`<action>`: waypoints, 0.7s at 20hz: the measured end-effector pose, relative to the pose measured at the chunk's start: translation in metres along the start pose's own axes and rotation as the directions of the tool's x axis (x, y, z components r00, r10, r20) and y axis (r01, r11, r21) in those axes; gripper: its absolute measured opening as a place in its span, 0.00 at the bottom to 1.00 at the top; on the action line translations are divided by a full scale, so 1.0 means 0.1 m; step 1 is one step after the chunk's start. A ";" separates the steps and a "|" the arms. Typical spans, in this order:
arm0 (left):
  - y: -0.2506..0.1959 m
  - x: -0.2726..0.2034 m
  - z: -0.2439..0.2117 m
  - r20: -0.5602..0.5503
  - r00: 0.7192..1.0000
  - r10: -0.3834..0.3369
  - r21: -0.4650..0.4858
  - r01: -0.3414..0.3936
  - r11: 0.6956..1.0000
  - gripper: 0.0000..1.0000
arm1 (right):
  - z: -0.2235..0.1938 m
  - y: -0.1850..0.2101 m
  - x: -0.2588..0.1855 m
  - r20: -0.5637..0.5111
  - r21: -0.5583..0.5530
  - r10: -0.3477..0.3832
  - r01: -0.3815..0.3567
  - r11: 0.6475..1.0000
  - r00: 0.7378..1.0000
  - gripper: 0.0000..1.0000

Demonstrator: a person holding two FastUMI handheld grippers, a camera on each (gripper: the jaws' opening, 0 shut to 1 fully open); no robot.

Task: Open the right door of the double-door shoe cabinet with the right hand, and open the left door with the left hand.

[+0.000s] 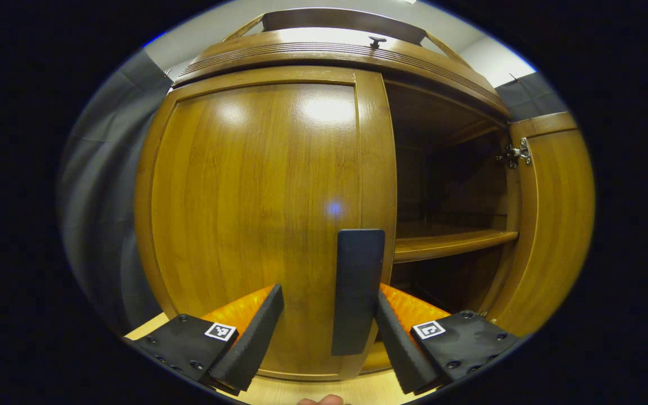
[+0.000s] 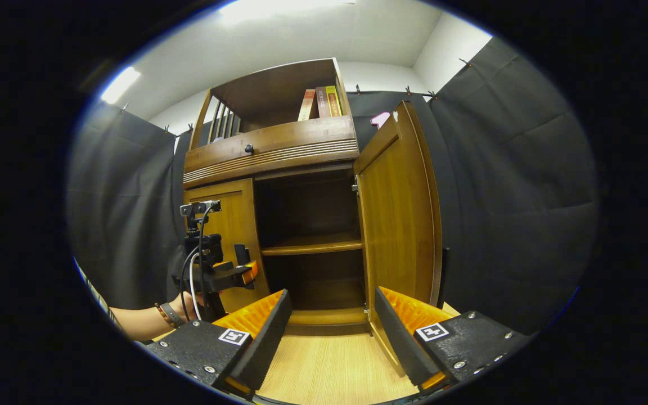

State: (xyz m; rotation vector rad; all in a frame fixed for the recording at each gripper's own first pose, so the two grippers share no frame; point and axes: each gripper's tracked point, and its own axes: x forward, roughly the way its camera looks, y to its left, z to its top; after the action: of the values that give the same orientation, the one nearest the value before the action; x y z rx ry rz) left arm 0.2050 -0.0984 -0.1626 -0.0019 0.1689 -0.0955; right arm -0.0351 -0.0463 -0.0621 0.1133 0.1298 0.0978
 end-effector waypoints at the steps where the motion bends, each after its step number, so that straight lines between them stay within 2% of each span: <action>1: -0.02 0.00 -0.02 -0.003 1.000 -0.011 -0.006 0.011 1.000 0.97 | 0.00 -0.01 0.02 0.002 0.000 -0.001 0.001 1.000 1.000 0.92; 2: -0.11 -0.01 -0.01 0.002 0.999 -0.043 -0.027 0.043 0.999 0.83 | 0.01 -0.02 0.02 0.004 0.001 -0.001 0.001 1.000 1.000 1.00; 3: -0.22 0.02 -0.01 0.007 0.997 -0.078 -0.038 0.078 0.996 0.68 | 0.00 -0.02 0.02 0.003 0.003 0.000 0.000 1.000 1.000 1.00; 4: -0.21 -0.06 0.00 0.000 0.998 -0.062 -0.012 0.062 0.998 0.54 | -0.01 -0.02 0.03 -0.002 0.007 0.001 -0.001 1.000 1.000 0.92; 5: -0.18 0.01 -0.04 -0.007 0.999 -0.048 0.013 0.048 0.999 0.39 | -0.02 -0.03 0.04 -0.005 0.011 0.000 0.000 1.000 1.000 0.92; 6: -0.16 0.00 -0.02 -0.006 0.999 -0.043 0.014 0.043 0.999 0.37 | -0.03 -0.02 0.03 -0.006 0.016 -0.002 0.002 1.000 1.000 0.92; 7: -0.19 -0.02 -0.01 -0.016 0.999 -0.048 -0.003 0.048 0.999 0.36 | -0.04 -0.01 0.03 -0.006 0.020 0.000 0.000 1.000 1.000 1.00; 8: -0.18 -0.09 -0.01 -0.029 0.998 -0.053 -0.021 0.053 0.998 0.35 | -0.04 0.01 0.02 -0.007 0.022 0.003 -0.003 1.000 1.000 1.00; 9: -0.18 -0.19 -0.02 -0.036 0.998 -0.056 -0.023 0.055 0.998 0.34 | -0.05 0.03 0.02 -0.008 0.021 0.005 -0.005 1.000 1.000 0.92; 14: 0.05 -0.99 0.05 -0.029 0.999 -0.016 0.017 0.016 1.000 0.34 | -0.10 0.22 0.06 -0.020 0.009 0.039 -0.039 0.999 0.999 0.92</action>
State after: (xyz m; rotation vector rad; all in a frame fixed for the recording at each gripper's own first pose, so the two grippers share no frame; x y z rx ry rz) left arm 0.1089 -0.0836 -0.1409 0.0157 0.1972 -0.1128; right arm -0.0325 -0.0234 -0.0697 0.1231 0.1478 0.1371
